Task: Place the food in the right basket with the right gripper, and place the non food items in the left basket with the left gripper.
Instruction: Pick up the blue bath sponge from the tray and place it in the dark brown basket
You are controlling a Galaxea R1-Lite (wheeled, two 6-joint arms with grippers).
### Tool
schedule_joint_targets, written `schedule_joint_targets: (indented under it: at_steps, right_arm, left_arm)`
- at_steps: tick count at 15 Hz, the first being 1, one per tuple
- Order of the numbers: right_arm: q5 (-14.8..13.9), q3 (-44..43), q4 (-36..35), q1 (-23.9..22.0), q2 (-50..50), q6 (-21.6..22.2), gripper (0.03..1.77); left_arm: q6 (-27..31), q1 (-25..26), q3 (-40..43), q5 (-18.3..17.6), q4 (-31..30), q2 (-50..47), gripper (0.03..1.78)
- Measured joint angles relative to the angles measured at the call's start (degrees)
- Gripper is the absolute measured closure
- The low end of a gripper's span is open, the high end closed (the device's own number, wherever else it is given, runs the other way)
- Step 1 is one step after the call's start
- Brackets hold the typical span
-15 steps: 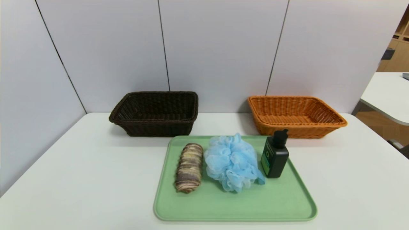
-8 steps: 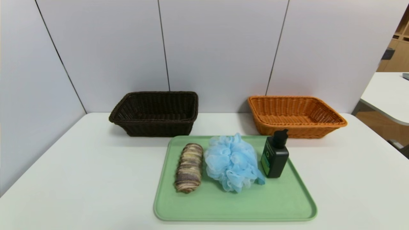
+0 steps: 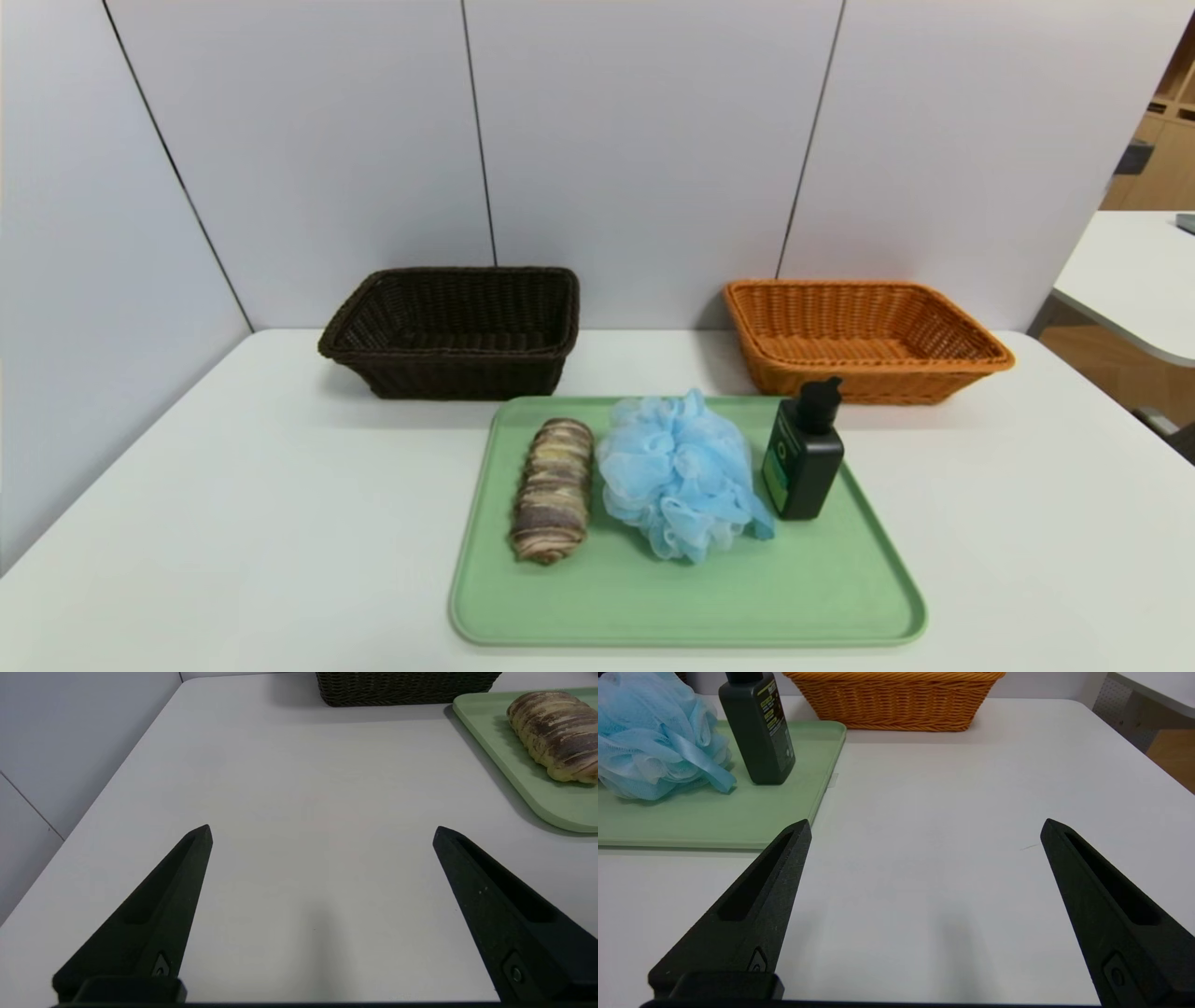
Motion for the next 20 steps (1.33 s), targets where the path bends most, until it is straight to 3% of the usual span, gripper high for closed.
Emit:
schedule_joint_targets:
  at_steps: [8,12,16,20]
  right_arm:
    - [-0.01,0.00,0.00,0.00,0.00,0.02,0.10]
    - [0.02,0.00,0.02,-0.02,0.00,0.00,0.10]
    - [0.00,0.00,0.00,-0.02,0.00,0.00,0.10]
    - [0.00,0.00,0.00,0.00,0.00,0.00,0.10]
  left_arm:
    - [11.33,-3.30,-18.51,-0.71,3.36,23.60,0.12]
    - [20.92,-7.08,-33.17,-5.75,12.47,39.03,0.12]
    - [28.21,-16.88,-42.29,-7.55,16.49,54.17,0.12]
    - [29.06,-28.61,-47.80,-7.77,16.57,66.30,0.12]
